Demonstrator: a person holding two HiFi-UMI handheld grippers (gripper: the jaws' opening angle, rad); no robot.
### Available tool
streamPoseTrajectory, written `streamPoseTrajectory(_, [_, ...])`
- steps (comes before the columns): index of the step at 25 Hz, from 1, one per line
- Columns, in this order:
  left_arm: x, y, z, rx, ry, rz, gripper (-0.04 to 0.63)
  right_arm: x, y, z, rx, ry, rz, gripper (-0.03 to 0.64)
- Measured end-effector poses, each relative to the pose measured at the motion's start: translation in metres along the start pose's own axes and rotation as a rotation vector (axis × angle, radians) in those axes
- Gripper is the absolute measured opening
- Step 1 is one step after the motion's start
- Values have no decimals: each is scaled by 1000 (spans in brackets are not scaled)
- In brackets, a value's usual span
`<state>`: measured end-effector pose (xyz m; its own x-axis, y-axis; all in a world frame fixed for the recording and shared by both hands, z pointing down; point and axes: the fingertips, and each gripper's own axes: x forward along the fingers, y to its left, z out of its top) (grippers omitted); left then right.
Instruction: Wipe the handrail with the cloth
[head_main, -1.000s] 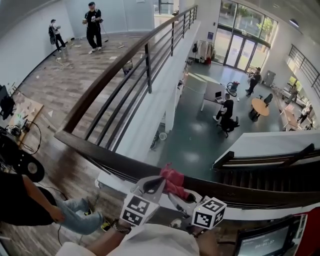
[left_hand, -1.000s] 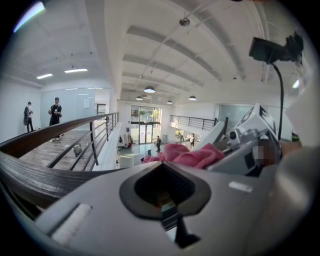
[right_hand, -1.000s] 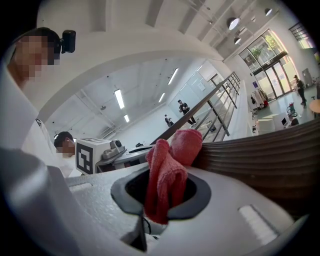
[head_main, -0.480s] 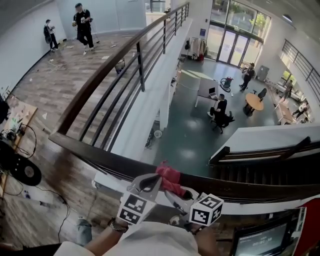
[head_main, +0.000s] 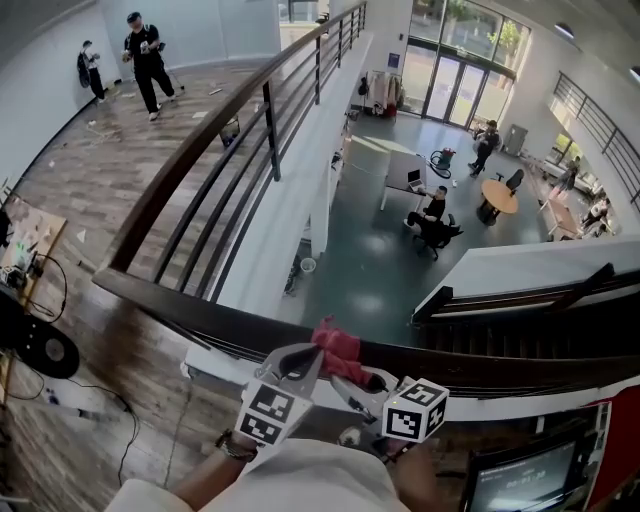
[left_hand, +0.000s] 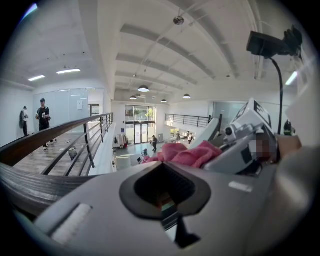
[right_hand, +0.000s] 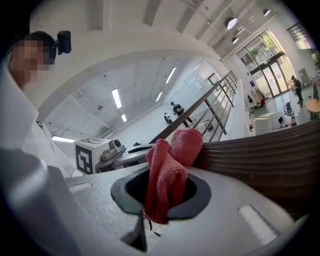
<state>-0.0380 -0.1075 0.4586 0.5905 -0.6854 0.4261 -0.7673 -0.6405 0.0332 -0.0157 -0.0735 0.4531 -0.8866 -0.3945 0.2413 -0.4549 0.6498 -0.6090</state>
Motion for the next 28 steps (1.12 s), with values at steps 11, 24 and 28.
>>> streamPoseTrajectory(11, [-4,5,0,11,3,-24,3,7,2,3,11,-7,-28,61])
streamPoseTrajectory(24, [-14,24,-7,6,6,-28,4,28,8,2,6,-8,-36,61])
streamPoseTrajectory(28, [-15,30,-10,8,7,-42,5,34,7,0,10,-29,-59,61])
